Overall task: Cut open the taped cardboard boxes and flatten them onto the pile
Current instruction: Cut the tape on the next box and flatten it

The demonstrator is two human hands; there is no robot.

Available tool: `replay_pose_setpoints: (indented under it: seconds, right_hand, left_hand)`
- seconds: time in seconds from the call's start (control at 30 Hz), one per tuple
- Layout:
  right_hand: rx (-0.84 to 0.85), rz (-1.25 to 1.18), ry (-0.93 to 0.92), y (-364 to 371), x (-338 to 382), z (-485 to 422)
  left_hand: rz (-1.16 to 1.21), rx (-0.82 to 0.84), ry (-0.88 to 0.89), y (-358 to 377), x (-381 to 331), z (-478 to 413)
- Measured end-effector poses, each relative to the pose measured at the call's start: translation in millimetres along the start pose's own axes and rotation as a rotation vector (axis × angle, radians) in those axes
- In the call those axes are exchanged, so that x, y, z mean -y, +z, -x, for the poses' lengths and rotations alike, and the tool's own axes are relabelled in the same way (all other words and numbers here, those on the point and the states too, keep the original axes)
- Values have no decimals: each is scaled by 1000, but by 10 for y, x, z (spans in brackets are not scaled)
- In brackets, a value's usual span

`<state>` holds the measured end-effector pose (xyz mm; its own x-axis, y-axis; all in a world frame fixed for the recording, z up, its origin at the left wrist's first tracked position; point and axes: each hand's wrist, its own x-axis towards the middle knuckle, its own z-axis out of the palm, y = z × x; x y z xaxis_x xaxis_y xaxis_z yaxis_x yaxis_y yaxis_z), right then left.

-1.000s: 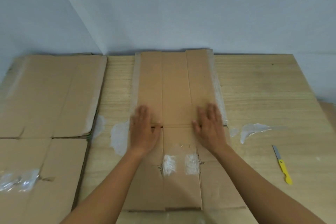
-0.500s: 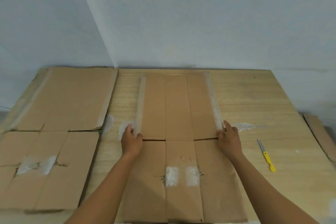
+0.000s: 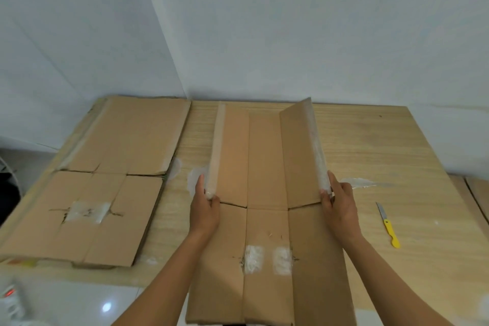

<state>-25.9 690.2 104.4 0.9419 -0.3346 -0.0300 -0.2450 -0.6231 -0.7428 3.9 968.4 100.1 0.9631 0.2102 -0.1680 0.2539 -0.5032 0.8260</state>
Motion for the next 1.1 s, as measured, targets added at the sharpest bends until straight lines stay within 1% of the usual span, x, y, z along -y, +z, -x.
replay_pose_setpoints:
  seconds: [0.1,0.27,0.4,0.53,0.7,0.8,0.93,1.1]
  right_hand:
    - [-24,-33,-49,-24,182,3]
    - [-8,-54,-136,65,542,-73]
    - [-7,-48,-169,393,938,-172]
    - [25,-62,-191,932,1425,-203]
    - [85,-96,-180,1717,1982,-188]
    - [121,-115,-130,2108,2220,-183]
    - [147,-98,-65,2471,2430,-220]
    - [316,48,27,2734,2482,-362]
  left_hand:
    - [38,-55,29,-160,-39,20]
    - [23,-106,82,-603,-29,-194]
    - [-12,-191,96,-1061,33,-447]
    - [-47,-245,90,-1660,222,-736]
    - [-122,-258,91,-2407,596,-1139]
    - [-139,-245,61,-2723,813,-1390]
    - [-126,-225,30,-2954,1066,-1711]
    - [-144,-189,-6,-3021,1348,-2011]
